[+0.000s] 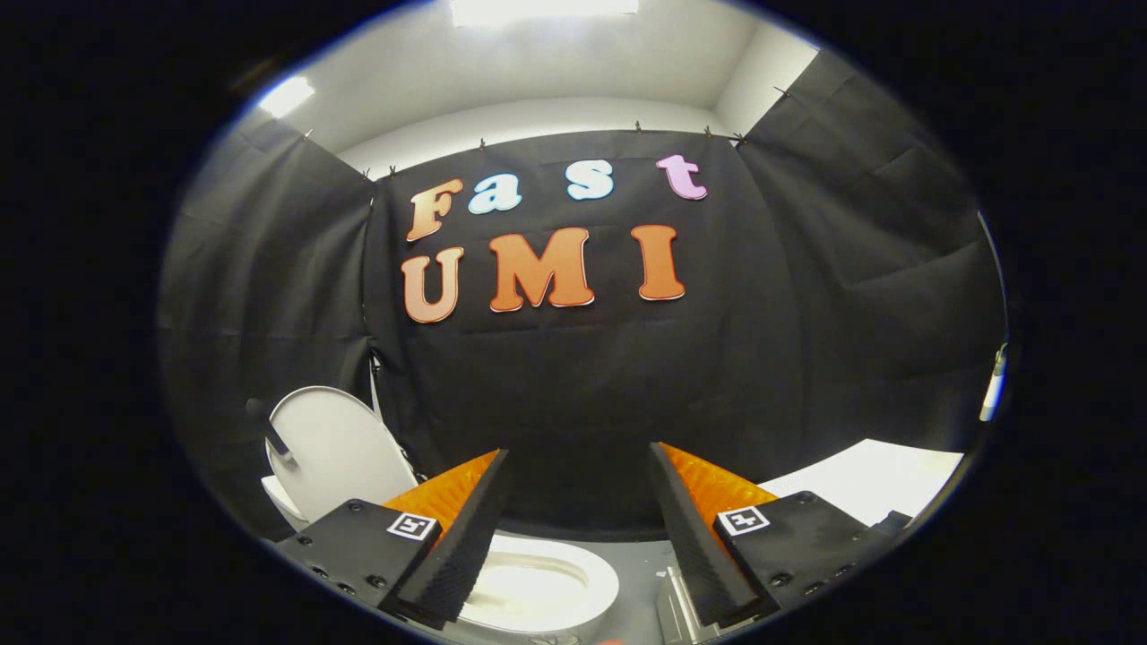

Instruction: Open the toilet lid.

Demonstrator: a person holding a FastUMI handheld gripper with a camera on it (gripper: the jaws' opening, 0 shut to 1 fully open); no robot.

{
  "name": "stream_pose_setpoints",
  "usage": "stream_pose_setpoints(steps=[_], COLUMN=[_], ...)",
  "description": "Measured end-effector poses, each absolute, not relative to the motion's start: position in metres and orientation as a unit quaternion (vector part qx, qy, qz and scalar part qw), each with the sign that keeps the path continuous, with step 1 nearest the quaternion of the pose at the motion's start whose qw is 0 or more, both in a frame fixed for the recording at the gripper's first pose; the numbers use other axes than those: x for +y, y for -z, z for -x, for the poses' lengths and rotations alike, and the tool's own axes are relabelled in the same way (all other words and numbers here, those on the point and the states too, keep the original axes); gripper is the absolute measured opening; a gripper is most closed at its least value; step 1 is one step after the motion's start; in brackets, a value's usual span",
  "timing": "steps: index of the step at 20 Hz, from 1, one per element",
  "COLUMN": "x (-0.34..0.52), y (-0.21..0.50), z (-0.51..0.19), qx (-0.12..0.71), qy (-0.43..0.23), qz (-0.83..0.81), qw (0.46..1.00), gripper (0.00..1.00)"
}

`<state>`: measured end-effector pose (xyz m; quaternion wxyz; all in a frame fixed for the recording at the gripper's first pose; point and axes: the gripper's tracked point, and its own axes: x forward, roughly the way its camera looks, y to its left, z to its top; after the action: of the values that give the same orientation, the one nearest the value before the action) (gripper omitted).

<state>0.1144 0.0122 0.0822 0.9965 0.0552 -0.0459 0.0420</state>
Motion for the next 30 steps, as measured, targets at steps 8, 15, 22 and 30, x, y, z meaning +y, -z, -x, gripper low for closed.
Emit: stream_pose_setpoints(steps=[8,15,22,30], x=[-0.029,-0.038,-0.061,-0.048], y=[-0.038,-0.011,-0.001,0.022], z=[-0.075,-0.052,-0.041,-0.045], qx=[-0.035,-0.023,-0.023,-0.003], qy=[-0.01,0.002,0.026,0.019], qz=[-0.02,-0.02,-0.029,-0.016], qw=[0.999,1.0,0.999,1.0], gripper=[0.98,0.97,0.98,0.98])
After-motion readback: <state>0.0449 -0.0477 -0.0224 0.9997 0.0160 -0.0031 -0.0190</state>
